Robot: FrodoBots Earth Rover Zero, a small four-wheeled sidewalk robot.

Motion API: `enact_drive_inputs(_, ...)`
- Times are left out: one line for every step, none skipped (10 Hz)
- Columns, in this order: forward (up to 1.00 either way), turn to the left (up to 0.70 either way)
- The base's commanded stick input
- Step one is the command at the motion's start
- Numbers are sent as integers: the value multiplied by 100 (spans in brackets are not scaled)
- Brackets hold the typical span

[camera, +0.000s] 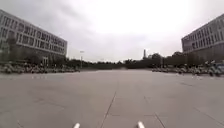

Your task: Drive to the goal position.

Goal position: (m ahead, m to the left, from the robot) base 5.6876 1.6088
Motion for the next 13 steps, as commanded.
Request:
enact_drive_inputs(50, 0)
enact_drive_inputs(50, 0)
enact_drive_inputs(50, 0)
enact_drive_inputs(50, 0)
enact_drive_inputs(50, 0)
enact_drive_inputs(50, 0)
enact_drive_inputs(50, 0)
enact_drive_inputs(50, 0)
enact_drive_inputs(50, 0)
enact_drive_inputs(50, 0)
enact_drive_inputs(50, 0)
enact_drive_inputs(50, 0)
enact_drive_inputs(50, 0)
